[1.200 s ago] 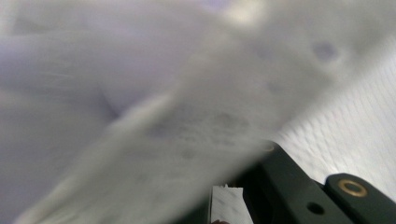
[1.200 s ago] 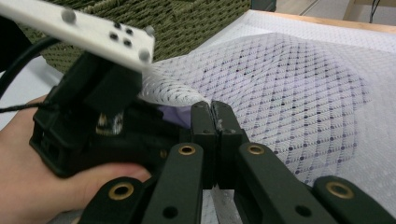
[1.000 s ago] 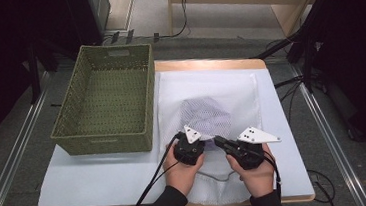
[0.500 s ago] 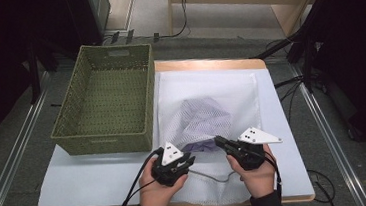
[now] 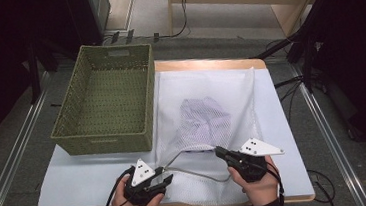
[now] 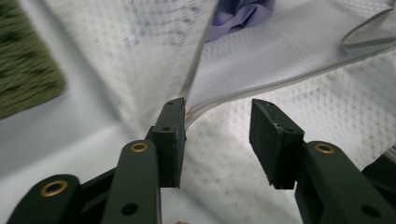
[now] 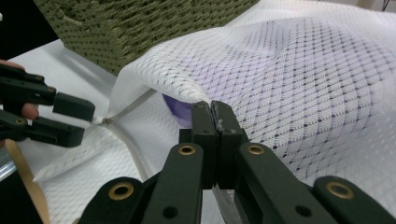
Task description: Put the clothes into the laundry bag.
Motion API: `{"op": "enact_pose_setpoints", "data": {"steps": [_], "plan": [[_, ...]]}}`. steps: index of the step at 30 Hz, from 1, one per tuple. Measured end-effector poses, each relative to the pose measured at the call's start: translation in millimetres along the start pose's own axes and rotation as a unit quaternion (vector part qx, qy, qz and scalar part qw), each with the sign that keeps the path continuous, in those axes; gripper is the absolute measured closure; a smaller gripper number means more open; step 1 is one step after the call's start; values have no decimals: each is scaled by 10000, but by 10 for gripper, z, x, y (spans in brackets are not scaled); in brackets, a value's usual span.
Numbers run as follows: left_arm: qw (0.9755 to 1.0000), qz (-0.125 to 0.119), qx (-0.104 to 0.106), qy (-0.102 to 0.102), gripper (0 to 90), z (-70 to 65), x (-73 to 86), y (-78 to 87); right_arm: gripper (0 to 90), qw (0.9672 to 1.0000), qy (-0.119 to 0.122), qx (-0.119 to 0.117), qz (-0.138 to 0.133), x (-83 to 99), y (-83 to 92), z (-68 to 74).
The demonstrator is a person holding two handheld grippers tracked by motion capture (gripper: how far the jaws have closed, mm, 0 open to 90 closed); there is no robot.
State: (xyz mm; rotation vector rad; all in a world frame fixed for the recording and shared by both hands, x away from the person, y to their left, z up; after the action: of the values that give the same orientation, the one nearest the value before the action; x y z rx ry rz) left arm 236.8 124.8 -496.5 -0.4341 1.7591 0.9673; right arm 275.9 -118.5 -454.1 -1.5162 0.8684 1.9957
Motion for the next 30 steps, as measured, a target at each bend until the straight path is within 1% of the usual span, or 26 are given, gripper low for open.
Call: {"op": "enact_pose_setpoints", "data": {"steps": [4, 6, 8, 9, 11, 12, 13, 14, 15, 16, 17, 19, 20, 25, 27, 30], "plan": [[9998, 92, 34, 162, 515, 19, 65, 50, 900, 9999, -26, 12, 102, 84, 23, 23], [9996, 147, 111, 228, 495, -3, 94, 41, 900, 9999, -21, 47, 150, 138, 23, 2], [9995, 187, 136, 220, 480, -35, 111, 26, 895, 9998, -14, 118, 188, 177, 24, -20], [9995, 238, 121, 168, 475, -42, 120, 21, 888, 9997, -18, 145, 196, 198, 25, -34], [9994, 292, 112, 157, 476, -54, 138, 9, 829, 9997, -39, 169, 194, 227, 31, -51], [9993, 345, 92, 136, 493, -53, 148, 8, 782, 9997, -47, 157, 174, 235, 32, -50], [9992, 395, 69, 92, 559, -49, 159, 8, 710, 9998, -35, 128, 148, 237, 36, -48], [9990, 436, 98, 97, 614, -48, 166, 14, 644, 9999, -21, 100, 107, 238, 40, -47], [9988, 466, 129, 96, 679, -46, 168, 24, 576, 9998, -35, 148, 98, 242, 53, -53], [9987, 485, 151, 84, 741, -41, 168, 34, 542, 9997, -36, 203, 98, 249, 61, -63], [9986, 486, 168, 112, 792, -38, 166, 47, 525, 9997, -33, 216, 93, 254, 68, -67], [9985, 458, 253, 151, 879, -21, 148, 87, 490, 9995, -1, 293, 95, 266, 93, -78], [9985, 445, 276, 183, 900, -17, 142, 107, 480, 9993, -6, 370, 104, 273, 109, -88], [9981, 406, 429, 184, 900, 17, 153, 232, 470, 9981, -60, 591, 160, 314, 159, -149], [9979, 482, 401, 167, 900, 62, 197, 304, 470, 9979, -69, 616, 173, 329, 176, -170], [9969, 618, 385, 304, 900, 150, 276, 381, 470, 9972, -80, 709, 208, 352, 195, -201]]}}
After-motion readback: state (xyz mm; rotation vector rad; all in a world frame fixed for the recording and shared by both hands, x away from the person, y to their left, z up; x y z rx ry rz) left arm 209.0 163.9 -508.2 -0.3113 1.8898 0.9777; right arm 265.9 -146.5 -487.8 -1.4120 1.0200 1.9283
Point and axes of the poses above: each handheld gripper's, and its own axes: y roughly backward along the jaws, x roughly out of its underside, z roughly to its left, the point moved 6 cm from there along -y, roughly forward along the jaws, and after that the axes turned 15 degrees about -z, right-handed, at the moved point
